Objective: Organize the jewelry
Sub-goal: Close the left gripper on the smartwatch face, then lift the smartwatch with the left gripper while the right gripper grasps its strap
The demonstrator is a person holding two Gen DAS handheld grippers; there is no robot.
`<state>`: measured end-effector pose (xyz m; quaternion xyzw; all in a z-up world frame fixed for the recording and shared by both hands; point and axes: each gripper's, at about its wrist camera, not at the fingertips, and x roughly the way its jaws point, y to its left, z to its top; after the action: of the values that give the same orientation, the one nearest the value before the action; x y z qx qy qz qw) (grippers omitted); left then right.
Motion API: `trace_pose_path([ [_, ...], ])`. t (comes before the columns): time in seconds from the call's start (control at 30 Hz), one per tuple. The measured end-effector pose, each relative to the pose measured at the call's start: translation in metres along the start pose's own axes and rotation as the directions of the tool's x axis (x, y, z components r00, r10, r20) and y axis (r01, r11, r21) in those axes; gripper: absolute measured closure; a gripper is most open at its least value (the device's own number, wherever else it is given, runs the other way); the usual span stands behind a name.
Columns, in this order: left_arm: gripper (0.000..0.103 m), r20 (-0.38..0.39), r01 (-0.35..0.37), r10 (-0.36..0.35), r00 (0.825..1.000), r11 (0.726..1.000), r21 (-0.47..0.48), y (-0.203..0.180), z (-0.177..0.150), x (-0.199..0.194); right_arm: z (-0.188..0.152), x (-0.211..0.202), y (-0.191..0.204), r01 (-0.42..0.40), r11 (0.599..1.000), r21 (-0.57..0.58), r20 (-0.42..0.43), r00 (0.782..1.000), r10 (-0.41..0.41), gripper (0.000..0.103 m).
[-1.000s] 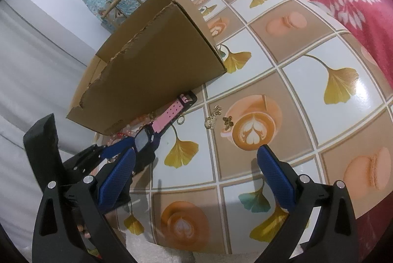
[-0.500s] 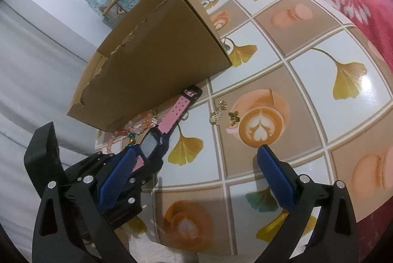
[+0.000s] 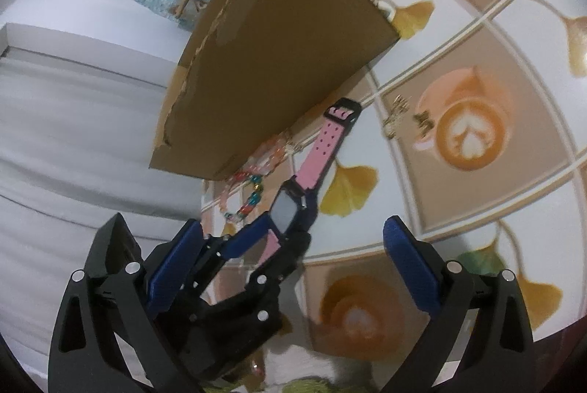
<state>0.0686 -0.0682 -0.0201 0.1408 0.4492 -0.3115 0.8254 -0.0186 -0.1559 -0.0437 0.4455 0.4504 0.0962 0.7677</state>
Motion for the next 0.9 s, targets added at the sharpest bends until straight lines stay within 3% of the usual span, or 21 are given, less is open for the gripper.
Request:
trace_pose_path([
  [0.43, 0.064, 0.093, 0.162, -0.152, 0.984, 0.979, -0.123, 0.033, -0.015, -0.01, -0.003, 0.033, 0.007, -0.029, 0.995, 0.1, -0.066, 0.997, 0.036, 0.032],
  [0.83, 0.063, 0.119, 0.229, -0.214, 0.97, 0.964, -0.133, 0.045, -0.025, -0.014, 0.0, 0.056, 0.019, 0.017, 0.993, 0.113, -0.067, 0.998, -0.009, 0.06],
  [0.9, 0.063, 0.118, 0.227, -0.213, 0.97, 0.965, -0.128, 0.049, -0.029, -0.017, 0.0, 0.055, 0.017, 0.036, 0.993, 0.113, -0.063, 0.998, -0.029, 0.068],
])
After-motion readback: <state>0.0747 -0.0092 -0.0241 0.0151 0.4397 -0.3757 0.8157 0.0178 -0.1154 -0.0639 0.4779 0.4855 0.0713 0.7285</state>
